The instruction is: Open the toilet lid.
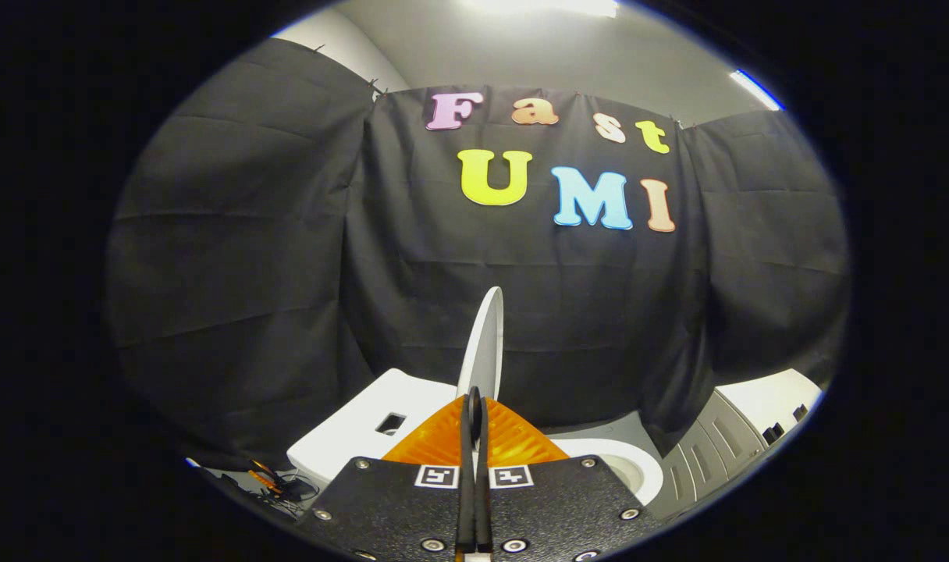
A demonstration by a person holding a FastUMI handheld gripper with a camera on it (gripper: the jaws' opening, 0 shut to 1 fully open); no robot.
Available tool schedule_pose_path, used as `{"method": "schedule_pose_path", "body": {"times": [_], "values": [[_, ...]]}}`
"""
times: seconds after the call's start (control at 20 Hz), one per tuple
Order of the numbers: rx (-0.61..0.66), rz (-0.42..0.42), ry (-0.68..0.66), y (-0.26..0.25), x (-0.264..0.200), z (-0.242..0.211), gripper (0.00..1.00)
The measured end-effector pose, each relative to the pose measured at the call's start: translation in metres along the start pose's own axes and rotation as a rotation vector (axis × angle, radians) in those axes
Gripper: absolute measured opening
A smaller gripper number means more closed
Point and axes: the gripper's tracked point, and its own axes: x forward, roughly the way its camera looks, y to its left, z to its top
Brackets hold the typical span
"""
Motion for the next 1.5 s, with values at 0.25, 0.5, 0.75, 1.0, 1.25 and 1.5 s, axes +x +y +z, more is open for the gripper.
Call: {"method": "schedule_pose_path", "body": {"times": [0.25, 0.5, 0.75, 1.0, 1.25, 1.5], "values": [[-0.003, 0.035, 0.003, 0.020, 0.002, 0.001, 0.00], [-0.042, 0.080, 0.004, 0.053, 0.008, -0.001, 0.00], [0.001, 0.104, 0.018, 0.074, 0.013, -0.004, 0.01], [0.005, 0.122, 0.025, 0.086, 0.015, -0.004, 0.01], [-0.006, 0.124, 0.038, 0.095, 0.016, -0.005, 0.04], [-0.005, 0.134, 0.036, 0.093, 0.013, -0.005, 0.07]]}}
